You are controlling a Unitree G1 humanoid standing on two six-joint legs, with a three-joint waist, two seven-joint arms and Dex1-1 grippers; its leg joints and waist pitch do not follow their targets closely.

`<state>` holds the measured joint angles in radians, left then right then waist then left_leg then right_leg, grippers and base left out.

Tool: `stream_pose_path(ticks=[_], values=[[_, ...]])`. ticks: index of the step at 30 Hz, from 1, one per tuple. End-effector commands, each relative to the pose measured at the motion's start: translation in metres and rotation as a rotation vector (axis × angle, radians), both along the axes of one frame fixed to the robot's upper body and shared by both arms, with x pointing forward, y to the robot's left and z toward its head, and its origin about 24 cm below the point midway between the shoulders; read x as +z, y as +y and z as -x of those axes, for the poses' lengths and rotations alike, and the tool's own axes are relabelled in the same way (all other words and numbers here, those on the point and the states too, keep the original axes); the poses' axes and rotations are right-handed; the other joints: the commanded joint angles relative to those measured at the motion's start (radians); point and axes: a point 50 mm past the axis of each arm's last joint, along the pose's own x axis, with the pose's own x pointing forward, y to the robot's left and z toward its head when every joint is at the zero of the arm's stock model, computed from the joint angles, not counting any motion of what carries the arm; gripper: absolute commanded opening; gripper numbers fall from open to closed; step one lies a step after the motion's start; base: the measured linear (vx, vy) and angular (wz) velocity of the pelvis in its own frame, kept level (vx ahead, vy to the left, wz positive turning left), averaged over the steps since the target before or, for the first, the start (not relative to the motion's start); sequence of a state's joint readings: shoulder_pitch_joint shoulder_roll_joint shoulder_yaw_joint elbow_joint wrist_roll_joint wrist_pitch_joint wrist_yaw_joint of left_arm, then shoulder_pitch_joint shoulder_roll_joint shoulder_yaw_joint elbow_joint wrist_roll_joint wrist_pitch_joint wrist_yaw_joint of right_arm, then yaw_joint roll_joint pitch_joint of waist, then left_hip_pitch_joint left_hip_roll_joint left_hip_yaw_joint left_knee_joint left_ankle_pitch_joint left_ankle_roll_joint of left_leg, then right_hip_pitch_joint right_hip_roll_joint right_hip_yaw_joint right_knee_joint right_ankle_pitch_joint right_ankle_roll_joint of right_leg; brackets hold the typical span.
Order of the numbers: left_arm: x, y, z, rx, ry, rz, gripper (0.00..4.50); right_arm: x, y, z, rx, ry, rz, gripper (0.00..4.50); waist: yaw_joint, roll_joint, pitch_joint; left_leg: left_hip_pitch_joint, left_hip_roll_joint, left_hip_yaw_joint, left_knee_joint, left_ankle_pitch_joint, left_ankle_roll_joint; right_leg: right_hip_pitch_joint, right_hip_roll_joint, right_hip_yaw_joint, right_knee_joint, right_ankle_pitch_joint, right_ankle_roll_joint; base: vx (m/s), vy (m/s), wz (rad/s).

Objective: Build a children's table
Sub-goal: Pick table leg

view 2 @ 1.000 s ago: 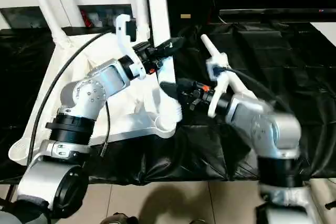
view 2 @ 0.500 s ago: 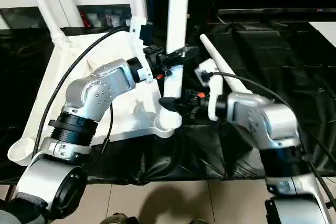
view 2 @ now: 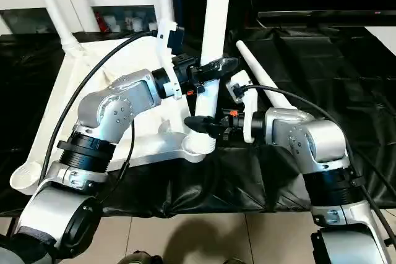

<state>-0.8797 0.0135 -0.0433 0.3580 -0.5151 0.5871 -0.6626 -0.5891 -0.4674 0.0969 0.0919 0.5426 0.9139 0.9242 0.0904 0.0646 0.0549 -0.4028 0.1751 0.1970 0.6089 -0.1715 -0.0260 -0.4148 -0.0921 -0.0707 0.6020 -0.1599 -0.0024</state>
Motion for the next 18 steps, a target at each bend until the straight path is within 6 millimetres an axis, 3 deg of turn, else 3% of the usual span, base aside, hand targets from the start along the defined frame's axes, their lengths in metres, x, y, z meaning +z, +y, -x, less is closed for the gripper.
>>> stream_pose_path(ticks=[1,3,5,11,12,18], values=[[0.009,0.001,0.0,0.007,-0.03,0.003,1.86,0.0,0.0,-0.001,0.0,0.004,0.015,2.11,0.004,-0.028,-0.083,0.02,0.042,-0.023,-0.053,-0.1,0.08,0.062,-0.053,0.035,-0.068,-0.209,-0.214,0.0,0.0,0.0],[0.009,0.001,0.0,0.013,-0.037,0.0,1.86,0.0,0.0,-0.002,-0.004,0.002,0.016,1.96,0.004,-0.029,-0.083,0.02,0.042,-0.023,-0.053,-0.099,0.081,0.062,-0.053,0.035,-0.068,-0.218,-0.212,0.0,0.0,0.0],[0.011,0.002,0.0,0.01,-0.037,0.019,2.42,-0.001,0.0,-0.004,-0.022,-0.007,0.017,1.91,0.004,-0.029,-0.084,0.021,0.043,-0.023,-0.053,-0.101,0.079,0.061,-0.053,0.035,-0.068,-0.222,-0.211,0.0,0.0,0.0],[0.018,0.004,0.005,-0.027,-0.161,0.038,2.98,-0.004,0.006,-0.011,-0.11,-0.063,-0.023,1.89,0.002,-0.027,-0.083,0.021,0.043,-0.023,-0.055,-0.106,0.073,0.06,-0.053,0.035,-0.07,-0.228,-0.205,0.0,0.0,0.0],[0.021,0.005,0.005,-0.017,-0.2,0.041,3.02,-0.004,0.007,-0.012,-0.128,-0.071,-0.031,1.89,0.002,-0.022,-0.084,0.02,0.043,-0.024,-0.055,-0.104,0.07,0.059,-0.052,0.035,-0.069,-0.225,-0.203,0.0,0.0,0.0],[0.034,0.026,-0.002,0.075,-0.286,0.074,3.02,-0.011,0.015,-0.02,-0.282,-0.166,-0.05,1.89,-0.003,-0.015,-0.084,0.024,0.043,-0.024,-0.059,-0.127,0.047,0.056,-0.053,0.034,-0.067,-0.214,-0.204,0.0,0.0,0.0]])
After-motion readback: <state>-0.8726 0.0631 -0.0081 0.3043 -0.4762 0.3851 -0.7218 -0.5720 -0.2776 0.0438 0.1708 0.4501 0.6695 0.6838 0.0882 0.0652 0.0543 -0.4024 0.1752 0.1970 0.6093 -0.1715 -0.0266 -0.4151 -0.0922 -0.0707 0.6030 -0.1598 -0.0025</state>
